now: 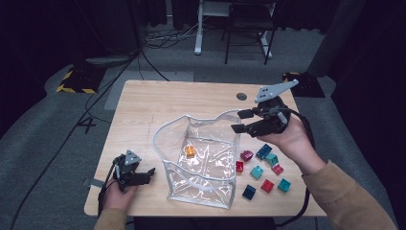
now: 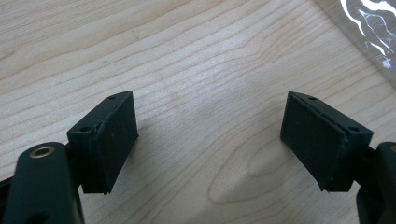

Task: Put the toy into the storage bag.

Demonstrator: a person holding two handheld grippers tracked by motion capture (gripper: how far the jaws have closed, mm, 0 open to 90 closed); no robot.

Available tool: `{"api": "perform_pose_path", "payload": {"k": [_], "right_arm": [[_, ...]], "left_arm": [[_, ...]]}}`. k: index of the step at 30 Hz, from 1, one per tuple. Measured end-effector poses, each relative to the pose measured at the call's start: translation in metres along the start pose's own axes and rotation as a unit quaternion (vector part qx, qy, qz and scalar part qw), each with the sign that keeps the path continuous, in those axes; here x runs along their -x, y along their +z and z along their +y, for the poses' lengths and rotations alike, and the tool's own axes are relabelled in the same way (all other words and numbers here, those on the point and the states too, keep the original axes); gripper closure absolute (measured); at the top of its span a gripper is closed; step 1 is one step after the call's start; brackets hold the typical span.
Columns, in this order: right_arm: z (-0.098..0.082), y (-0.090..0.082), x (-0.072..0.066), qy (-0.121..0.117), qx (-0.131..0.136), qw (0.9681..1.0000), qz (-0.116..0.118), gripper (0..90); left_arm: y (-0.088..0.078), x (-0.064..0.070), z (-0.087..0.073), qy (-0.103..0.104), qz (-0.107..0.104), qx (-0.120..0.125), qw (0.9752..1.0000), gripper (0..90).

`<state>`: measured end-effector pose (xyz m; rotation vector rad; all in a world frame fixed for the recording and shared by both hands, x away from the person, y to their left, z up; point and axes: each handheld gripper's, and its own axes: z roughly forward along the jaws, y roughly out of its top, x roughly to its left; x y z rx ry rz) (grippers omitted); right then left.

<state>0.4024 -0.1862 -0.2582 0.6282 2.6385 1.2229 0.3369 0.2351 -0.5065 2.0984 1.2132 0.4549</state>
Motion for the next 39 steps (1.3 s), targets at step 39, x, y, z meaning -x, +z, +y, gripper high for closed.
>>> {"api": "perform_pose_path", "payload": {"k": [39], "right_arm": [[-0.147, 0.038, 0.115, 0.164, -0.067, 0.9792, -0.099, 43.3]], "left_arm": [[0.000, 0.000, 0.000, -0.006, 0.006, 0.001, 1.0000, 18.6]]}}
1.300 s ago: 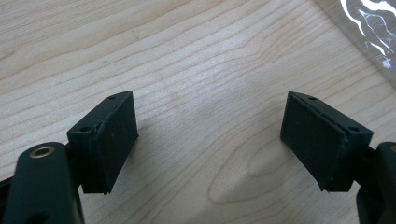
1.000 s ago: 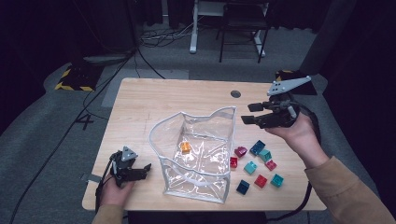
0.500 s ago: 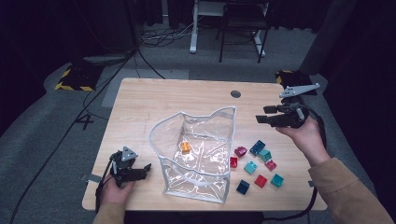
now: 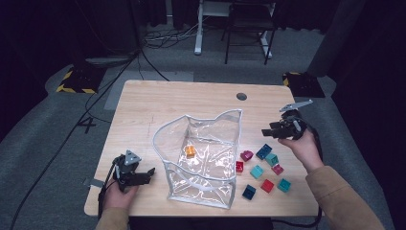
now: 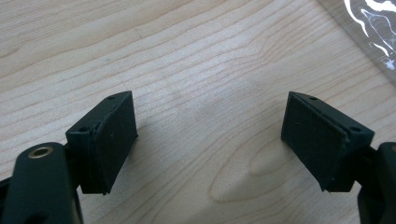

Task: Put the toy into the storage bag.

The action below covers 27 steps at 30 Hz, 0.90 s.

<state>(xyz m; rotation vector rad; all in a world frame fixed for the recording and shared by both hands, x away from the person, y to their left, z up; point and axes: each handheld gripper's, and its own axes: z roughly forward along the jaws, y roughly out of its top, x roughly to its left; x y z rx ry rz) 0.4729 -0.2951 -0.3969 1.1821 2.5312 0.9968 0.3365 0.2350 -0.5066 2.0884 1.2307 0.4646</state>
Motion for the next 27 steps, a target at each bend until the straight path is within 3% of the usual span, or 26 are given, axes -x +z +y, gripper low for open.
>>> {"api": "perform_pose_path", "payload": {"k": [8, 19, 24, 25, 27], "right_arm": [[-0.014, 0.024, -0.009, 0.004, -0.021, 0.9996, 0.020, 43.3], [-0.024, 0.044, -0.038, -0.021, -0.045, 0.9973, 0.055, 43.0], [-0.029, 0.058, -0.042, -0.028, -0.071, 0.9951, 0.063, 43.7], [-0.031, 0.060, -0.042, -0.018, -0.073, 0.9947, 0.071, 47.3], [-0.033, 0.064, -0.042, -0.021, -0.086, 0.9933, 0.074, 56.3]], "left_arm": [[0.000, 0.000, 0.000, -0.001, 0.000, -0.001, 1.0000, 18.6], [0.000, 0.000, 0.000, -0.002, 0.001, -0.001, 1.0000, 18.5], [0.000, 0.000, 0.000, -0.003, 0.002, -0.001, 1.0000, 18.6], [0.000, 0.000, 0.000, -0.002, 0.001, -0.001, 1.0000, 18.5], [0.000, 0.000, 0.000, -0.003, 0.002, -0.001, 1.0000, 18.6]]}}
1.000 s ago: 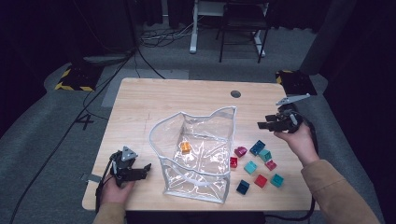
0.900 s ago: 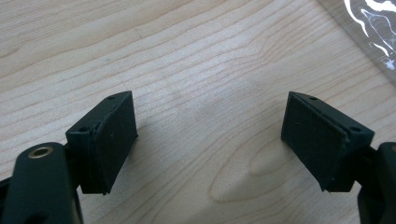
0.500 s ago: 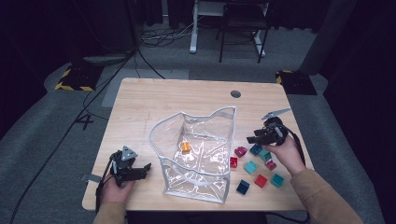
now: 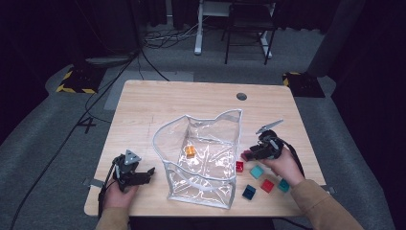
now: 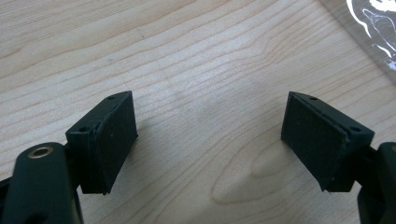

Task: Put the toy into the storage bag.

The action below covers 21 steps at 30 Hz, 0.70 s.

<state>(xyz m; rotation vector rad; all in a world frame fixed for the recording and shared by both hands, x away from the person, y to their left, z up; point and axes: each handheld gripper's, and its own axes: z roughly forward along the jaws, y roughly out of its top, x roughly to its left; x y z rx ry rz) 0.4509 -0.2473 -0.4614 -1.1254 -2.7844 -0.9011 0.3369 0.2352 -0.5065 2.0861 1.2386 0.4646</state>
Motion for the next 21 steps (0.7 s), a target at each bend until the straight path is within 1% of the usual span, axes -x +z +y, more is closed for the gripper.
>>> {"api": "perform_pose_path", "payload": {"k": [1, 3, 5, 6, 8, 13, 15, 21], "right_arm": [[-0.001, 0.002, -0.001, -0.005, -0.004, 1.0000, 0.000, 56.3], [-0.001, 0.001, -0.003, -0.009, 0.000, 0.9999, -0.008, 58.4], [0.001, -0.005, -0.005, -0.013, 0.010, 0.9997, -0.019, 59.5], [0.002, -0.007, -0.005, -0.013, 0.014, 0.9997, -0.017, 59.5], [0.003, -0.010, -0.006, -0.014, 0.015, 0.9996, -0.020, 59.5], [0.005, -0.018, -0.010, -0.016, 0.025, 0.9995, -0.013, 59.5], [0.007, -0.023, -0.012, -0.016, 0.033, 0.9993, -0.009, 59.6], [0.013, -0.041, -0.019, -0.021, 0.047, 0.9987, -0.004, 59.5]], "left_arm": [[0.000, 0.000, 0.000, 0.000, 0.000, 0.000, 1.0000, 18.6], [0.000, 0.000, 0.000, 0.000, 0.000, 0.000, 1.0000, 18.6], [0.000, 0.000, 0.000, 0.000, 0.000, 0.000, 1.0000, 18.6], [0.000, 0.000, 0.000, 0.000, 0.000, 0.000, 1.0000, 18.6], [0.000, 0.000, 0.000, 0.000, 0.000, 0.000, 1.0000, 18.6], [0.000, 0.000, 0.000, 0.000, 0.000, 0.000, 1.0000, 18.6], [0.000, 0.000, 0.000, 0.000, 0.000, 0.000, 1.0000, 18.6], [0.000, 0.000, 0.000, 0.000, 0.000, 0.000, 1.0000, 18.6]]}}
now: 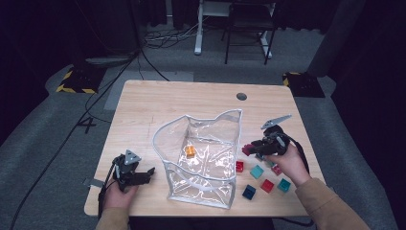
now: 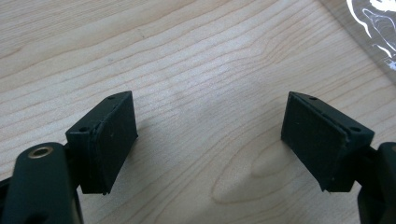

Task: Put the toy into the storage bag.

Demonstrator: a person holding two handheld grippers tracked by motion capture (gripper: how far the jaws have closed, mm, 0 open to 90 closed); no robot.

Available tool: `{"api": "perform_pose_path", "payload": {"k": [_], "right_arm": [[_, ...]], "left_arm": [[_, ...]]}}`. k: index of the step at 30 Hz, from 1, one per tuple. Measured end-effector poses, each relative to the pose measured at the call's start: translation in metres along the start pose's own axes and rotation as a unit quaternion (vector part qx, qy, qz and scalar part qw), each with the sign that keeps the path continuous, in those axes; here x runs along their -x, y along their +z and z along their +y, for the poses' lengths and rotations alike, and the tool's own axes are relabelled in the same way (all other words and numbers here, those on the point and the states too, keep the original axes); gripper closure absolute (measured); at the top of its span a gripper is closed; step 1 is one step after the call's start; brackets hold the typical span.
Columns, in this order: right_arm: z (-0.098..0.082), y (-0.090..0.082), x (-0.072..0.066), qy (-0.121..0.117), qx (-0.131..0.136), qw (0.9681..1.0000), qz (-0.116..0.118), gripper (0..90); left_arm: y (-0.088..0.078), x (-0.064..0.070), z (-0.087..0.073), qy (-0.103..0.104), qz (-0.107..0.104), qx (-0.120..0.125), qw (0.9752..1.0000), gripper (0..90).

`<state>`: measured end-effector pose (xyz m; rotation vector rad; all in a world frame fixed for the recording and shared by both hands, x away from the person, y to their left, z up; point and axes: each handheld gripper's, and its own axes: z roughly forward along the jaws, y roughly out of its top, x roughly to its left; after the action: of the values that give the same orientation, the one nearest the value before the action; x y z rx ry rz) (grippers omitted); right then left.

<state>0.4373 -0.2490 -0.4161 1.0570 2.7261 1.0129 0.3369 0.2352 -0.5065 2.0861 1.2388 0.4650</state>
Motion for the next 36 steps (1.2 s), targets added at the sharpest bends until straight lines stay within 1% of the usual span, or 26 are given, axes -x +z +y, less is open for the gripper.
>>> {"api": "perform_pose_path", "payload": {"k": [8, 14, 21, 25, 30, 36], "right_arm": [[0.013, -0.031, -0.009, -0.015, 0.026, 0.9996, 0.000, 59.6], [0.020, -0.052, -0.014, -0.019, 0.046, 0.9987, 0.003, 59.6], [0.029, -0.070, -0.022, -0.028, 0.067, 0.9974, 0.006, 59.5], [0.035, -0.078, -0.027, -0.036, 0.076, 0.9965, 0.005, 59.6], [0.043, -0.089, -0.030, -0.038, 0.092, 0.9950, 0.006, 59.5], [0.050, -0.103, -0.032, -0.041, 0.123, 0.9915, 0.008, 59.6]], "left_arm": [[0.000, 0.000, 0.000, 0.000, 0.000, 0.000, 1.0000, 18.6], [0.000, 0.000, 0.000, 0.000, 0.000, 0.000, 1.0000, 18.6], [0.000, 0.000, 0.000, 0.000, 0.001, 0.000, 1.0000, 18.6], [0.000, 0.000, 0.000, -0.001, 0.001, 0.000, 1.0000, 18.5], [0.000, 0.000, 0.000, -0.001, 0.001, 0.000, 1.0000, 18.5], [0.000, 0.000, 0.000, -0.001, 0.002, 0.000, 1.0000, 18.5]]}}
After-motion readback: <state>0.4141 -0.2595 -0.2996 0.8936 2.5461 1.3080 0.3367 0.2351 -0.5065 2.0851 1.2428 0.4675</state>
